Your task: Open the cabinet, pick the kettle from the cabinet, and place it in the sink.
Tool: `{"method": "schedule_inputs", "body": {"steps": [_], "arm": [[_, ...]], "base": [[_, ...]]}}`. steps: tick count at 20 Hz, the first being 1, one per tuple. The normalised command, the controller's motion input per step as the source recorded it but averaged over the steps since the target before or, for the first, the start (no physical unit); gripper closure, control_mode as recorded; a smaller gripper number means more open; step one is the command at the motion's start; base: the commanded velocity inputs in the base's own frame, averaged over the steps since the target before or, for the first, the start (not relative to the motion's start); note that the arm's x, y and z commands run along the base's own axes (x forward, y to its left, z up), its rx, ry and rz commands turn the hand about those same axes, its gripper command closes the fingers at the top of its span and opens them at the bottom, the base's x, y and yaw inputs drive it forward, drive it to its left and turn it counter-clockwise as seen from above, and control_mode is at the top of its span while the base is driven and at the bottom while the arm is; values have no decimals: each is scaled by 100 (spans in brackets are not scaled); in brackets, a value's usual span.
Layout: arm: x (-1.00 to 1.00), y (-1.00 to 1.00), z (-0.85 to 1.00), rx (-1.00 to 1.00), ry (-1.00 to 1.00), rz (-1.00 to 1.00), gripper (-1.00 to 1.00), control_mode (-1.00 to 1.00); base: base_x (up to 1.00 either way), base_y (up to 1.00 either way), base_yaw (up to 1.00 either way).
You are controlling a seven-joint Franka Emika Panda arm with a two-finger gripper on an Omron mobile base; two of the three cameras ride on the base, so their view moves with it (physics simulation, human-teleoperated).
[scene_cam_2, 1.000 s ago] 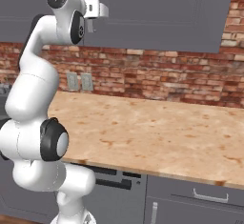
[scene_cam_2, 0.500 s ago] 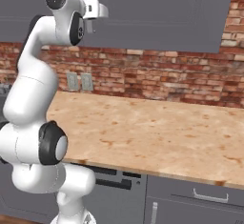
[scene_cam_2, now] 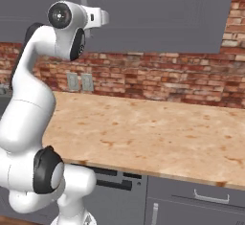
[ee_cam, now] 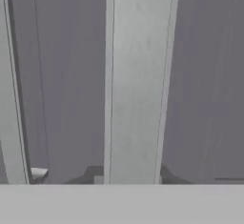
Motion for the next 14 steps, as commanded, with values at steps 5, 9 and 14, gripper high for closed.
{"method": "schedule_inputs", "body": {"steps": [5,9,14], "arm": [[-67,-44,0,4,-1,0,100,-100],[-58,-49,0,3,5,0,100,-100],[-55,-52,0,7,8,0,100,-100]], "base": [[0,0,0],[0,0,0],[0,0,0]]}}
